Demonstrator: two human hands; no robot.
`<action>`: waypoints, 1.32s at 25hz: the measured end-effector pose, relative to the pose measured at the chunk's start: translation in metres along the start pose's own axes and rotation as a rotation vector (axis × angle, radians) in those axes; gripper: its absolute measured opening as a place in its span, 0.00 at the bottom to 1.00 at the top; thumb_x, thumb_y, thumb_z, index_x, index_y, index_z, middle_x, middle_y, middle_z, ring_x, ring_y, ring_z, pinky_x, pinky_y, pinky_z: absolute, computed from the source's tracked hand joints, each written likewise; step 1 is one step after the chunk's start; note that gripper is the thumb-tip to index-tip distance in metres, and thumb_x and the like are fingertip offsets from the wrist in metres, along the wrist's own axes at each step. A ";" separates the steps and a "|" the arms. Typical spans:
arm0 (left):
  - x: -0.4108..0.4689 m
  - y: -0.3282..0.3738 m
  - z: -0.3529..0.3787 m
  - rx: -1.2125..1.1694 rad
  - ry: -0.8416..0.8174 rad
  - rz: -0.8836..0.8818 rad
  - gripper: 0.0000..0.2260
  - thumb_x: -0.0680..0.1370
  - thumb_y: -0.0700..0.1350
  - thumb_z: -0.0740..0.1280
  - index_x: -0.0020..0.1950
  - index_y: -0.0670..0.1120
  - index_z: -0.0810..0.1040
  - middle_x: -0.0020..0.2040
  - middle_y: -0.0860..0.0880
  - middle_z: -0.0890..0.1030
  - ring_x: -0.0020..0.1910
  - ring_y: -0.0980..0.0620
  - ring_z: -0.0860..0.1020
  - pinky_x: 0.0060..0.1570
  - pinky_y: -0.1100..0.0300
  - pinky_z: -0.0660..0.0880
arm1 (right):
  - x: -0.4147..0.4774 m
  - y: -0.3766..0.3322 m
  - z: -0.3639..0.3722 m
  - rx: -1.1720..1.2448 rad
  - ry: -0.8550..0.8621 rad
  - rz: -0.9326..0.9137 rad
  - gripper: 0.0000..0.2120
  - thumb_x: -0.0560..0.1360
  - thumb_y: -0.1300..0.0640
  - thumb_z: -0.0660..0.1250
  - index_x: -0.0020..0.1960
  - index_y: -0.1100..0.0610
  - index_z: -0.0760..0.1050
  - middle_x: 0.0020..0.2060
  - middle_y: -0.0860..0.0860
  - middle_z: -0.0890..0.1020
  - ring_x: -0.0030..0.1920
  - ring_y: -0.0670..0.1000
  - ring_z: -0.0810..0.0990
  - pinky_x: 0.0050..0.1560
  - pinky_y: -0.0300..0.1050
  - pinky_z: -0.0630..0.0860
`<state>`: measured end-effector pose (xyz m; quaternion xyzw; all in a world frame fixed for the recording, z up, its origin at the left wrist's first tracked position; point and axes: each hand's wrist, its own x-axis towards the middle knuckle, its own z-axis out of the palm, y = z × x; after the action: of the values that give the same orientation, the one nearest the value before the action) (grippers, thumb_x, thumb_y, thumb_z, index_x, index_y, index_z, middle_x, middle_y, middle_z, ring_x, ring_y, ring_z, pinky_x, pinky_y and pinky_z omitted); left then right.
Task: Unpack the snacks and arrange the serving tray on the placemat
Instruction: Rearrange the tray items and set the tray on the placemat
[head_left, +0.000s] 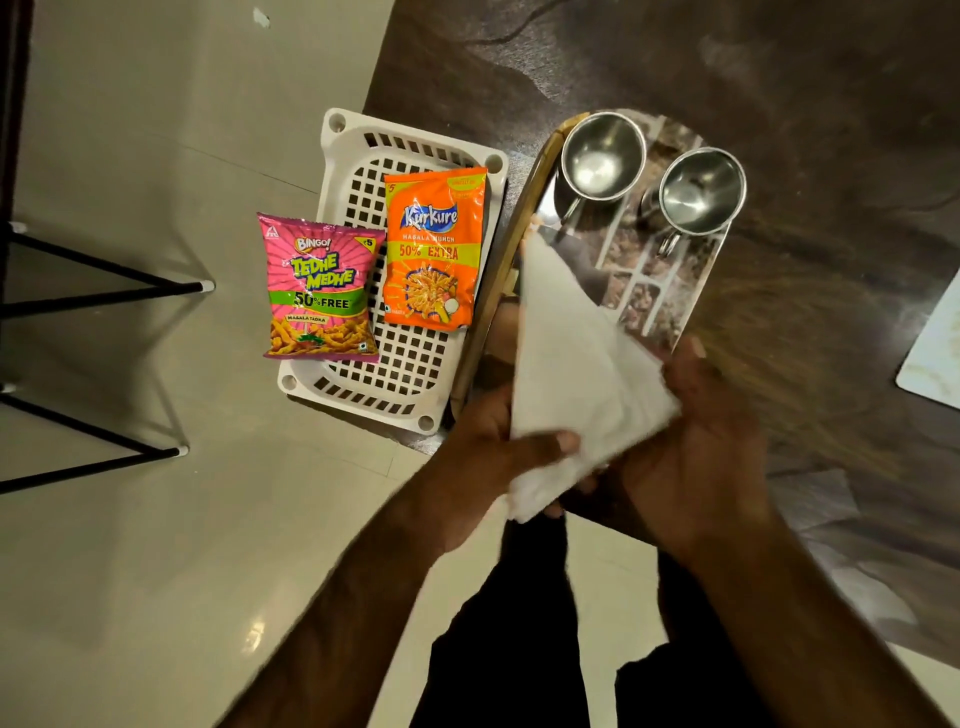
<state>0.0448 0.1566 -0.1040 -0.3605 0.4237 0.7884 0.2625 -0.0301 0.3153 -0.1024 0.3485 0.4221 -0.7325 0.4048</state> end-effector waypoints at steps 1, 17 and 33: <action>-0.001 -0.005 -0.011 0.142 -0.078 -0.105 0.18 0.74 0.41 0.73 0.63 0.51 0.79 0.57 0.44 0.86 0.50 0.42 0.86 0.40 0.51 0.83 | 0.001 -0.008 -0.007 -0.117 -0.031 -0.013 0.21 0.82 0.44 0.66 0.71 0.51 0.80 0.66 0.57 0.85 0.63 0.62 0.85 0.61 0.62 0.81; 0.048 0.042 -0.045 1.106 0.338 0.136 0.11 0.74 0.44 0.74 0.55 0.48 0.77 0.52 0.50 0.80 0.45 0.49 0.80 0.37 0.59 0.78 | 0.020 0.053 -0.047 -0.328 0.283 0.288 0.05 0.81 0.60 0.73 0.56 0.57 0.83 0.44 0.52 0.91 0.40 0.51 0.92 0.41 0.45 0.86; -0.026 0.086 -0.103 1.131 0.957 0.303 0.11 0.75 0.50 0.70 0.55 0.50 0.79 0.52 0.46 0.82 0.45 0.44 0.81 0.48 0.48 0.78 | 0.007 0.002 -0.003 -1.139 0.070 0.531 0.17 0.79 0.45 0.74 0.42 0.58 0.84 0.33 0.53 0.89 0.30 0.54 0.86 0.25 0.38 0.75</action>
<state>0.0342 0.0219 -0.0812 -0.4118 0.8763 0.2355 0.0837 -0.0306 0.3154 -0.1100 0.1950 0.6579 -0.2554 0.6811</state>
